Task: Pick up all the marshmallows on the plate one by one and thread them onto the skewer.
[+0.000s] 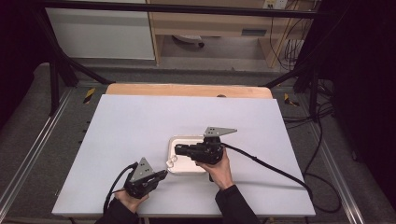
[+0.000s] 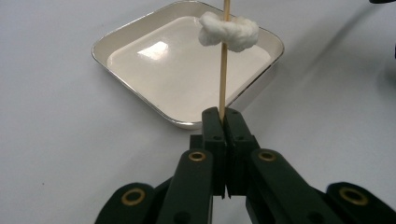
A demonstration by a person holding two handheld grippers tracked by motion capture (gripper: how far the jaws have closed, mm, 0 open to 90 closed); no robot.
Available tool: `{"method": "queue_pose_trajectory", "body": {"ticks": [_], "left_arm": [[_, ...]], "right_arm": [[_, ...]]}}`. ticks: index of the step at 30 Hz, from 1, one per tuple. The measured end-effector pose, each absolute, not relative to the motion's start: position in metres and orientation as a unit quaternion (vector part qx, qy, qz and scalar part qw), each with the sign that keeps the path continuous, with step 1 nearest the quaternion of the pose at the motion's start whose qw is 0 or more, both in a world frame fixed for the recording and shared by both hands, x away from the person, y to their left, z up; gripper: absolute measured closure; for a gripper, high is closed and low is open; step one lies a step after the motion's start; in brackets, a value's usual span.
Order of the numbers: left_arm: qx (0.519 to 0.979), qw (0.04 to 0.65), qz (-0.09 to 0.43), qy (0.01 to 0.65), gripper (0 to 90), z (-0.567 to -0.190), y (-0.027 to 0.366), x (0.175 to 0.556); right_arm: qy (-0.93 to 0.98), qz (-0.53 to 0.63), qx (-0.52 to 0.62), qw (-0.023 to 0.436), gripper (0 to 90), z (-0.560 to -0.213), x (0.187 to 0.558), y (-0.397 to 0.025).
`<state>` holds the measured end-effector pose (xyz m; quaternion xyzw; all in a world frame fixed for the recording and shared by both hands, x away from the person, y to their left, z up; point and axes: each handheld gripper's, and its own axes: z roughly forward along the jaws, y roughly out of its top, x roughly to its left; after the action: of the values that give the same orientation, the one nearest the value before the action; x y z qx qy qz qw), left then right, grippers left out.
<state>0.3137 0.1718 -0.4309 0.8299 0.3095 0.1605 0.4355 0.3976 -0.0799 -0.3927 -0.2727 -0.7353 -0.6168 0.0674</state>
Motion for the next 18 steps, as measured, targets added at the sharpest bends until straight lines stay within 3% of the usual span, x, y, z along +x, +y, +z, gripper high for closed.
{"method": "queue_pose_trajectory", "body": {"ticks": [18], "left_arm": [[0.835,0.426,0.162,0.307,89.1,-0.4329,0.1677,0.3137]], "right_arm": [[-0.739,-0.611,-0.274,0.067,82.2,-0.3976,0.3962,-0.0767]]}}
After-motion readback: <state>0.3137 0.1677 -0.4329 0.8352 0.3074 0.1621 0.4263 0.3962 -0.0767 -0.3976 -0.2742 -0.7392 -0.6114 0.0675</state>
